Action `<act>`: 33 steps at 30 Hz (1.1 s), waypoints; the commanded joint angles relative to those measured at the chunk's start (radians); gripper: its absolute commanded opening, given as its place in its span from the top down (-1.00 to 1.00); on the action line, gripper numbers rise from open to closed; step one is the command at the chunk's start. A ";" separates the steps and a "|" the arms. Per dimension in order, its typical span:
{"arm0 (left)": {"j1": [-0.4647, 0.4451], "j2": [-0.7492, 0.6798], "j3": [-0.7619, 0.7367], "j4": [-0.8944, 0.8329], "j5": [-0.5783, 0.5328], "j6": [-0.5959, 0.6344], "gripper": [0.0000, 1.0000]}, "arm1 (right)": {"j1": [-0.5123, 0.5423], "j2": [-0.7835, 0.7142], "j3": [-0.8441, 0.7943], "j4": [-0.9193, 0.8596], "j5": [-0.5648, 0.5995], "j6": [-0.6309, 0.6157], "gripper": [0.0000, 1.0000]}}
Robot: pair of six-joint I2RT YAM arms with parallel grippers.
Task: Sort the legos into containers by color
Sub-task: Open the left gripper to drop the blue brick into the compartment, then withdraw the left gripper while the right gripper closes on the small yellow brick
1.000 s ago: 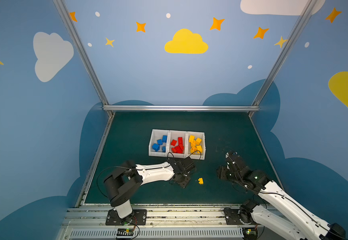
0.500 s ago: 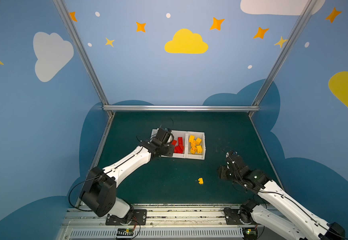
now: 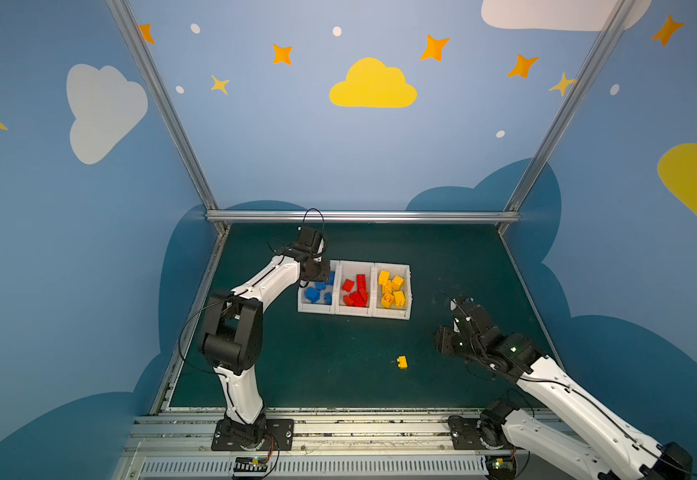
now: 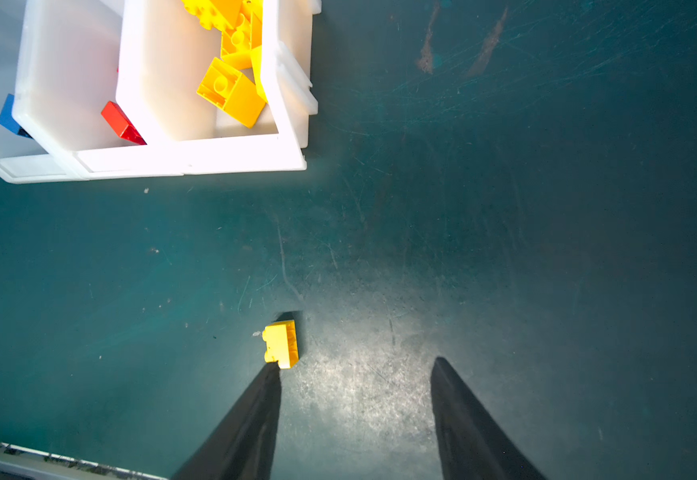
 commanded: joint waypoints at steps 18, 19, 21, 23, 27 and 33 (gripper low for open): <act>0.025 -0.293 -0.320 0.217 0.187 -0.108 -0.57 | 0.036 0.189 -0.010 0.018 -0.156 0.031 -0.12; 0.024 -0.322 -0.361 0.253 0.193 -0.130 -0.57 | 0.046 0.206 -0.004 0.017 -0.157 0.035 -0.12; 0.024 -0.381 -0.427 0.288 0.197 -0.153 -0.58 | 0.067 0.251 0.021 0.003 -0.160 0.046 -0.11; 0.022 -0.420 -0.453 0.279 0.195 -0.152 -0.58 | 0.082 0.296 0.049 -0.019 -0.163 0.055 -0.11; 0.018 -0.490 -0.478 0.212 0.188 -0.130 -0.60 | 0.120 0.401 0.105 -0.055 -0.168 0.089 -0.10; 0.016 -0.632 -0.608 0.226 0.189 -0.167 -0.60 | 0.201 0.584 0.204 -0.064 -0.187 0.084 -0.10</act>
